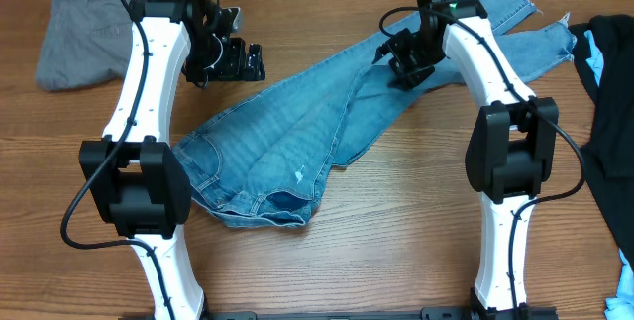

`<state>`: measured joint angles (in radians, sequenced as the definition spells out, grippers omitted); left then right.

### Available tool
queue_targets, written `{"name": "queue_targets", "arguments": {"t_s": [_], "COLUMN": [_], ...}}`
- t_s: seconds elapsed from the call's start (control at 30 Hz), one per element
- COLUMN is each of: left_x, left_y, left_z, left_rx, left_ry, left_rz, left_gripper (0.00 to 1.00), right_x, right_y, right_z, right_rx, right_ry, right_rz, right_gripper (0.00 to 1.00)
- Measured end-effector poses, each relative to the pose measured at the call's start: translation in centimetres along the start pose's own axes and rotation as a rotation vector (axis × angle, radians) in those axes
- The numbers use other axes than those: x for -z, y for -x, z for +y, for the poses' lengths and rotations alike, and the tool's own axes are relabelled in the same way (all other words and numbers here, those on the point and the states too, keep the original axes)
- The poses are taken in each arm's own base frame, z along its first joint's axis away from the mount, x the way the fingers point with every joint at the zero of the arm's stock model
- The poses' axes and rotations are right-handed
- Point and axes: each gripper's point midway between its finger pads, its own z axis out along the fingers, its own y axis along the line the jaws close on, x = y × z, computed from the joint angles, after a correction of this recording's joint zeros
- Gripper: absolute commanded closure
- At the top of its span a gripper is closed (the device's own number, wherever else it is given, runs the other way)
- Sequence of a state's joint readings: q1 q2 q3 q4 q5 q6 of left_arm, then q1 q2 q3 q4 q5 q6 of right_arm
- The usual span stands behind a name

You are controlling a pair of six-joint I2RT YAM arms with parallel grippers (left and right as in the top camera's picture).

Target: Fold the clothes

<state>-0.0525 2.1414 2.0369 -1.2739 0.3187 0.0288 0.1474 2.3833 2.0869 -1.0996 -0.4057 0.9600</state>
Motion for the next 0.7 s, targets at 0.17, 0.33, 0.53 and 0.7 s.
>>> {"name": "queue_targets", "arguments": {"t_s": [0.17,0.33,0.53,0.7], "left_x": [0.0,0.0,0.0,0.0], "left_y": [0.2,0.5,0.6,0.5], "left_z": [0.0,0.0,0.0,0.1], "left_rx": [-0.003,-0.006,-0.023,-0.033], "left_ry": [0.0,0.001,0.002,0.008], "left_rz": [-0.009,-0.018,-0.022,-0.02], "left_gripper": [0.03,0.03,0.04,0.04], "right_x": [-0.3,-0.3,1.2,6.8], "right_y": [0.5,0.7,-0.4,1.1], "right_z": [0.5,-0.2,-6.6,-13.9], "right_rx": [-0.056,-0.089,-0.077,-0.056], "right_ry": [-0.002,-0.034,-0.309,-0.625], "right_rz": [-0.056,-0.078,-0.055,-0.09], "right_gripper": [0.49,0.96,0.96,0.91]}}
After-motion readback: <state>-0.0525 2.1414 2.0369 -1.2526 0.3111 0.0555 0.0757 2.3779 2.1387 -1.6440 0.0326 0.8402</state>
